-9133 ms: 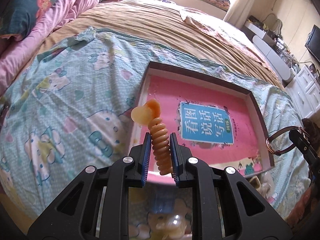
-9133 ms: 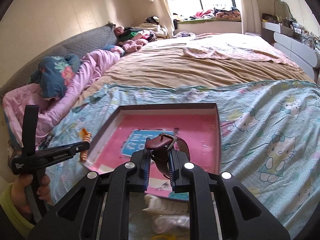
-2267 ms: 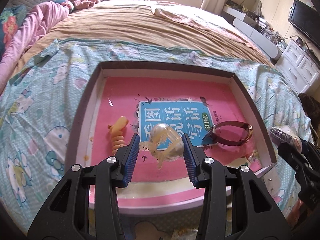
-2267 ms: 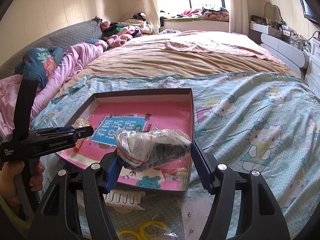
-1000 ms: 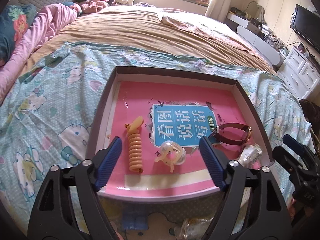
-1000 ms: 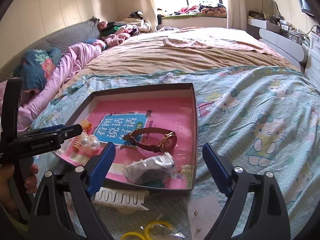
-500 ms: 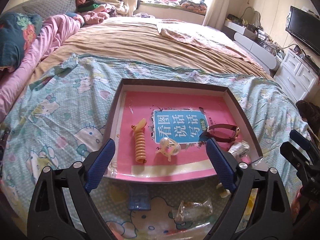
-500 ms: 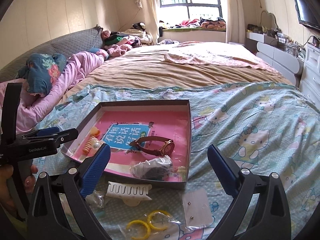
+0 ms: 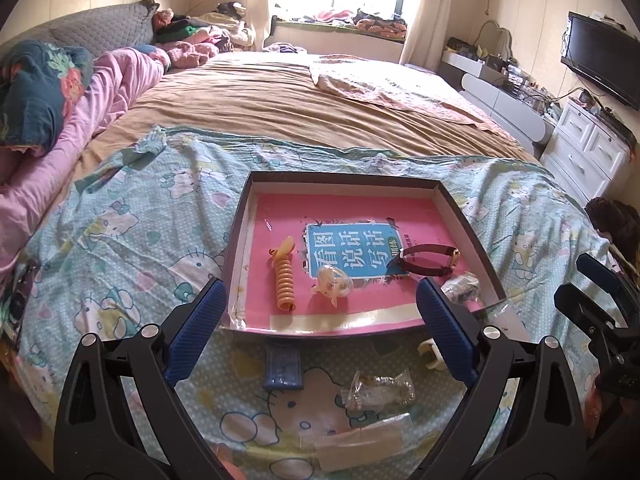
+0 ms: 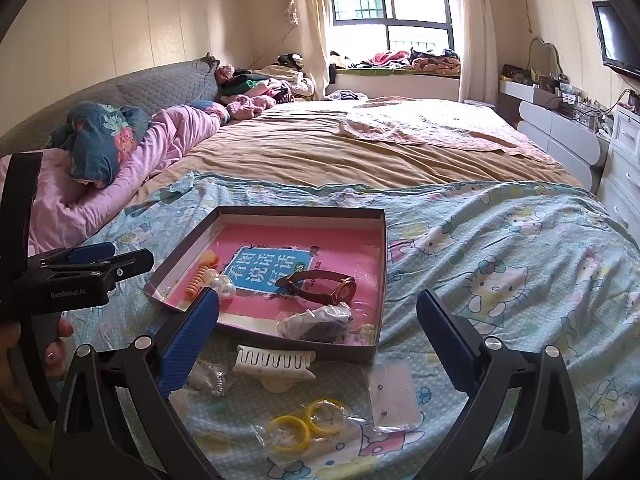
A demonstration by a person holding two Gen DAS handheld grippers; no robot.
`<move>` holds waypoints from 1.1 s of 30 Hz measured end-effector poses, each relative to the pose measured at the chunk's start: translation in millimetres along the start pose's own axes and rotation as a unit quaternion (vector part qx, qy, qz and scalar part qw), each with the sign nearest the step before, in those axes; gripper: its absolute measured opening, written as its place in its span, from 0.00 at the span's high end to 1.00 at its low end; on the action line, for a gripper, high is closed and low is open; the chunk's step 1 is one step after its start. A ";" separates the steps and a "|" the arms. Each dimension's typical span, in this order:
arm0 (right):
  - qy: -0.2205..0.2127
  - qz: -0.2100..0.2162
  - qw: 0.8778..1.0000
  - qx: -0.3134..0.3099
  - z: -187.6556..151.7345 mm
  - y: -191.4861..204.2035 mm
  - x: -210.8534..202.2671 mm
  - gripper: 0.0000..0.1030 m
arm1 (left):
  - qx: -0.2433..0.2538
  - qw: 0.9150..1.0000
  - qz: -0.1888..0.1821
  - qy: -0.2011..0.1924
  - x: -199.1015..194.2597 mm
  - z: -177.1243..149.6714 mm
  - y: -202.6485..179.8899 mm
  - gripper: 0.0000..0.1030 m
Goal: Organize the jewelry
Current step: 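Withdraw both tools from the tray toward the remaining items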
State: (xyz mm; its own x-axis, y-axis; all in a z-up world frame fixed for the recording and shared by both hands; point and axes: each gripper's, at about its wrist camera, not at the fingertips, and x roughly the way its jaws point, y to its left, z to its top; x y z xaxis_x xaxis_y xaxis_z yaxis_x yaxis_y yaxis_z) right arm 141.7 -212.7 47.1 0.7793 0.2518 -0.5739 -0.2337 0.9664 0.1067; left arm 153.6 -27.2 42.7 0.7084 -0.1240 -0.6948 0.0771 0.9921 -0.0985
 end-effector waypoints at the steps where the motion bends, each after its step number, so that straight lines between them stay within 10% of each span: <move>1: 0.000 0.000 1.000 -0.001 -0.4 1.1 -1.5 0.05 | 0.001 1.000 0.000 -0.001 -1.7 -1.0 -0.6 0.14; 33: 0.045 0.018 0.998 -0.034 -48.1 16.2 -27.8 0.05 | 0.021 0.999 0.017 0.040 -20.2 -57.3 5.3 0.14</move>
State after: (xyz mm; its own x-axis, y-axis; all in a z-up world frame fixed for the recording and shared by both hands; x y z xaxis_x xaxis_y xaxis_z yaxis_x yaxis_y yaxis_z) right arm 88.3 -206.5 25.7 0.7142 0.2782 -0.6422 -0.3025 0.9502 0.0752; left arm 99.4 -20.4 15.3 0.6531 -0.0903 -0.7518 0.0851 0.9953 -0.0457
